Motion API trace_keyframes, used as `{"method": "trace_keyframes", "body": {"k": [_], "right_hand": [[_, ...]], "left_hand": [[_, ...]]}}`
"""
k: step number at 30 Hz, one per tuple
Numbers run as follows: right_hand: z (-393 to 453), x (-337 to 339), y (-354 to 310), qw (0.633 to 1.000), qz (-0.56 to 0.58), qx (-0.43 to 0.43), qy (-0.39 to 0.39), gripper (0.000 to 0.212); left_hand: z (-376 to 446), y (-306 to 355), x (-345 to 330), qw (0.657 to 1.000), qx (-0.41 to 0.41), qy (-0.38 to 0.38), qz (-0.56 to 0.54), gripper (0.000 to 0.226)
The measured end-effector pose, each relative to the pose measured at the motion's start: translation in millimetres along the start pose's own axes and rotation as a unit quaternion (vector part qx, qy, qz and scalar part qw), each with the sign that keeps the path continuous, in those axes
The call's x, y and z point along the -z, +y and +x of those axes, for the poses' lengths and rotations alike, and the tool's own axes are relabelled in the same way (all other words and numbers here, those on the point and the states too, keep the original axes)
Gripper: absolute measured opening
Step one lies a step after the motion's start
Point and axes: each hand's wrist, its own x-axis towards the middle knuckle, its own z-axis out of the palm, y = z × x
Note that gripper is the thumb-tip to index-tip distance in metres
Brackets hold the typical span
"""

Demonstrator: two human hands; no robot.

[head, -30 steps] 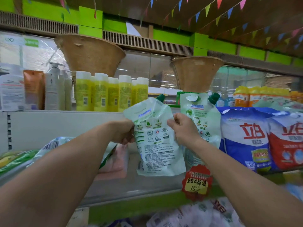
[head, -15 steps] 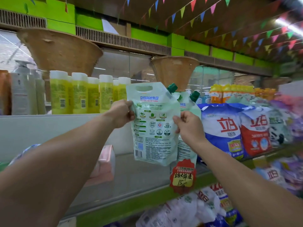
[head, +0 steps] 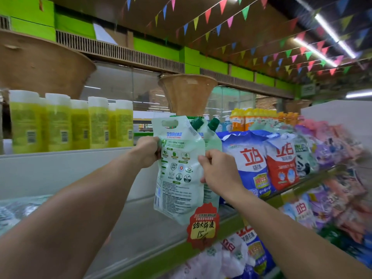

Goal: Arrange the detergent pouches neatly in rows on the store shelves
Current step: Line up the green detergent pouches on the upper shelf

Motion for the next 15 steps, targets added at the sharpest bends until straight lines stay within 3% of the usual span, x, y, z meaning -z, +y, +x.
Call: {"method": "trace_keyframes", "body": {"k": [11, 15], "right_hand": [[-4, 5, -9, 0.999, 0.003, -0.041, -0.022, 0.033], [-6, 4, -13, 0.999, 0.002, -0.051, -0.020, 0.032]], "left_hand": [[-6, 7, 5, 1.000, 0.004, -0.023, 0.016, 0.023], [-5, 8, 9, 1.000, 0.007, -0.021, 0.018, 0.029]]}}
